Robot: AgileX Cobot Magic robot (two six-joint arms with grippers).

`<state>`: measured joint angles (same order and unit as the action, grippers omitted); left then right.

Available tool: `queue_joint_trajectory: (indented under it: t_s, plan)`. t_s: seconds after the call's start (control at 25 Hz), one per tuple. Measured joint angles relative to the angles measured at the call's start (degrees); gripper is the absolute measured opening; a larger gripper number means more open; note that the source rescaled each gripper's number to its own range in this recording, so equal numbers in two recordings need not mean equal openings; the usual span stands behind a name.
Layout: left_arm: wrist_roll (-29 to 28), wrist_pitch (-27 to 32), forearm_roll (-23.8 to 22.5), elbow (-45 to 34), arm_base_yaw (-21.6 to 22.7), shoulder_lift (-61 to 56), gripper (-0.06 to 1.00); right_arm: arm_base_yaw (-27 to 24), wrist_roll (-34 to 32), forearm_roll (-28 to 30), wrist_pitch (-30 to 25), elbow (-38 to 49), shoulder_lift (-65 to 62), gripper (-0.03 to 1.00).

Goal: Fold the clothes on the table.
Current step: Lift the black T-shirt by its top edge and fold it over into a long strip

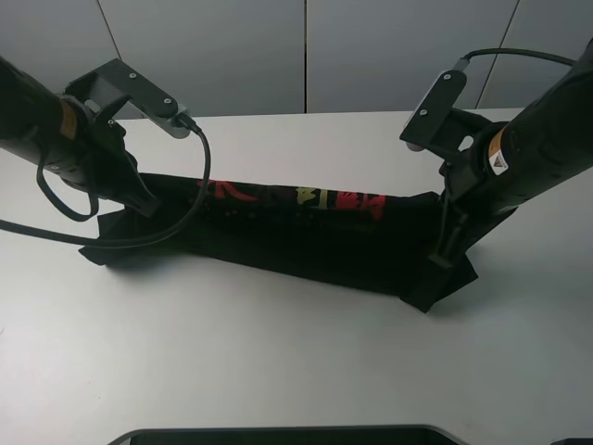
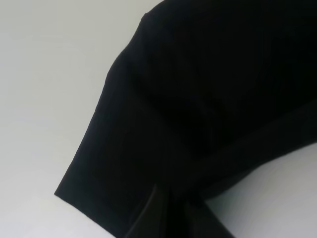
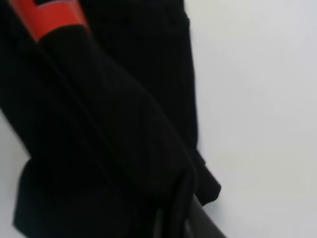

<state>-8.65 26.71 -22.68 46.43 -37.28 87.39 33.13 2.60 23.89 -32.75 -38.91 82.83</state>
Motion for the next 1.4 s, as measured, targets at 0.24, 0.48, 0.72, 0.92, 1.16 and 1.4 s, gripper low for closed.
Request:
queue_joint_trajectory:
  t_s: [0.24, 0.48, 0.72, 0.92, 1.16, 1.4]
  plan:
    - [-0.93, -6.92, -0.48, 0.0, 0.64, 4.34, 0.05, 0.0, -15.31, 12.28, 4.56, 0.37, 5.06, 0.01]
    - [-3.88, -14.74, -0.59, 0.0, 1.09, 6.04, 0.76, 0.0, -27.97, 17.29, 8.96, 0.37, 7.8, 0.63]
    - [-11.03, -16.34, -0.59, 0.0, 4.2, 6.28, 0.96, 0.0, -43.34, 20.66, 6.83, 0.37, 7.8, 1.0]
    - [-11.86, -14.93, 0.58, 0.0, 4.63, 6.39, 0.9, -0.27, -45.16, 15.77, 4.77, 0.37, 7.8, 1.0]
    - [-9.14, -3.71, 4.11, 5.26, 4.66, 10.09, 0.93, -6.75, -41.44, 2.37, 4.17, 0.37, 7.8, 1.0]
    - [-2.51, 7.42, 11.83, 12.66, 4.66, 17.57, 0.93, -9.3, -33.2, -10.31, 1.36, 0.37, 7.8, 1.0]
